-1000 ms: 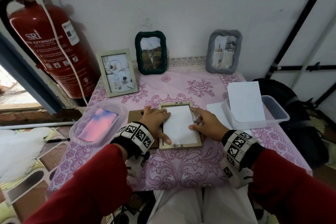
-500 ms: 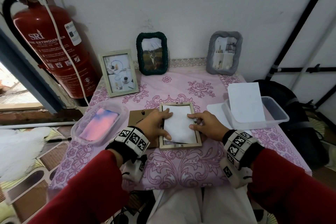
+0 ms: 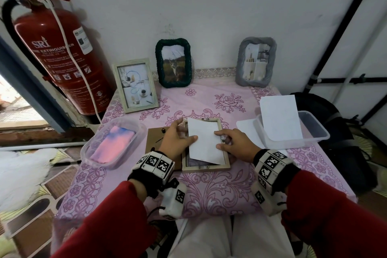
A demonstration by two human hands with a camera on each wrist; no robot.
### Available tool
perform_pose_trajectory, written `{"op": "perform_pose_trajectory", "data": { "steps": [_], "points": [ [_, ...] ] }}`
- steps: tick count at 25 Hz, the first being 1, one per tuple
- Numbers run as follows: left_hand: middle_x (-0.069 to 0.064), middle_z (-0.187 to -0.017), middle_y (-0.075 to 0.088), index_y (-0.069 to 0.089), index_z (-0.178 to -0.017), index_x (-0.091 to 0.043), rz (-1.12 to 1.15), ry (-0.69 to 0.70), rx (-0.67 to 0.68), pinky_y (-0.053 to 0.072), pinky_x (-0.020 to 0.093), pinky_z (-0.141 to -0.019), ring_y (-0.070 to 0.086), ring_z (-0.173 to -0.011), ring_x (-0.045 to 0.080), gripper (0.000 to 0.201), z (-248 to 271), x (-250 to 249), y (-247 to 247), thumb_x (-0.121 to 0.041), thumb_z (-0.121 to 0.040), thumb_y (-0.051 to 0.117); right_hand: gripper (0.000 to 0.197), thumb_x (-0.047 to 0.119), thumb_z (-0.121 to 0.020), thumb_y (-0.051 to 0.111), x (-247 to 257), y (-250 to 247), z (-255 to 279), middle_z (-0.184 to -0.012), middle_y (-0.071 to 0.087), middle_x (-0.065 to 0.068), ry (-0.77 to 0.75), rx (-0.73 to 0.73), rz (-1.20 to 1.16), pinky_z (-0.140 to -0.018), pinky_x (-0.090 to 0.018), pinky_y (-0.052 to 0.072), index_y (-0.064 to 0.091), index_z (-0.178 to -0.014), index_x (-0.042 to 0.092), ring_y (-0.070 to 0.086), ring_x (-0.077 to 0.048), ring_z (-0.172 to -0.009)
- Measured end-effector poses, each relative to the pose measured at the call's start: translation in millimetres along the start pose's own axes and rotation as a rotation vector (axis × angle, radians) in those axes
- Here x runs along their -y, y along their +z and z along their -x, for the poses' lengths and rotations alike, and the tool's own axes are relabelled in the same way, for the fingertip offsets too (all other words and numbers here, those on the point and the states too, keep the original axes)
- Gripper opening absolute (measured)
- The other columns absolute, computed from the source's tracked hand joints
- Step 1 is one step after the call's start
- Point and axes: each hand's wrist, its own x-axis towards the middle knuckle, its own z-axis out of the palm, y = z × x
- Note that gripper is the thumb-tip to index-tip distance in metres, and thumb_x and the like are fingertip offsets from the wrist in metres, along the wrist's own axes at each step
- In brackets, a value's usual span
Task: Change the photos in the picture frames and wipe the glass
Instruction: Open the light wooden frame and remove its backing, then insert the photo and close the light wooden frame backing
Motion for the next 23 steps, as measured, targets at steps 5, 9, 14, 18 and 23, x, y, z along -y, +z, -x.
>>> {"op": "perform_pose_trajectory", "data": {
  "steps": [5, 9, 14, 18, 23],
  "points": [
    [0.005, -0.073, 0.056, 0.054, -0.115, 0.009, -0.011, -0.071, 0.022, 0.049, 0.014, -0.052, 0.058, -0.061, 0.007, 0.035, -4.5, -0.3, -2.8, 0.004, -0.082, 0.063, 0.045, 0.014, -0.086, 0.064, 3.2, -4.0, 5.4, -0.089, 0.049, -0.009, 0.015, 0.025, -0.056, -0.060, -0.012, 0.037, 0.053, -0.129, 0.012, 0.048, -0.016, -0.081],
    [0.002, -0.068, 0.053, 0.054, -0.112, 0.006, 0.115, -0.003, -0.042, 0.049, 0.009, -0.049, 0.058, -0.047, -0.007, 0.030, -6.7, -7.7, -9.0, 0.007, -0.082, 0.061, 0.039, 0.009, -0.088, 0.060, 7.0, -17.4, 23.1, -0.096, 0.051, -0.011, 0.045, 0.022, -0.206, -0.066, -0.024, 0.052, 0.053, -0.127, 0.011, 0.052, -0.019, -0.077],
    [0.002, -0.071, 0.059, 0.053, -0.110, 0.000, 0.286, 0.008, -0.026, 0.051, 0.014, -0.047, 0.064, -0.056, 0.002, 0.028, -1.2, -21.1, 5.5, 0.002, -0.084, 0.062, 0.031, -0.002, -0.084, 0.059, 4.7, -52.0, 47.1, -0.096, 0.060, -0.004, -0.116, -0.244, -0.215, -0.067, -0.009, 0.047, 0.065, -0.109, 0.015, 0.053, -0.009, -0.070],
    [0.009, -0.084, 0.062, 0.051, -0.114, 0.001, 0.410, -0.074, 0.042, 0.056, 0.021, -0.053, 0.063, -0.069, 0.015, 0.025, 1.9, -29.3, 34.1, 0.005, -0.089, 0.051, 0.038, 0.008, -0.078, 0.069, -16.5, -81.8, 61.5, -0.101, 0.059, -0.004, -0.115, -0.322, 0.053, -0.085, -0.021, 0.045, 0.062, -0.115, 0.019, 0.055, -0.018, -0.091],
    [0.007, -0.070, 0.063, 0.047, -0.108, 0.001, 0.429, -0.103, 0.109, 0.054, 0.023, -0.043, 0.064, -0.048, 0.007, 0.022, 7.8, -32.2, 64.1, 0.011, -0.089, 0.045, 0.043, 0.020, -0.076, 0.068, -52.5, -91.5, 80.8, -0.106, 0.056, 0.004, 0.085, -0.200, 0.375, -0.092, -0.034, 0.034, 0.056, -0.118, 0.027, 0.049, -0.019, -0.104]
  ]
}}
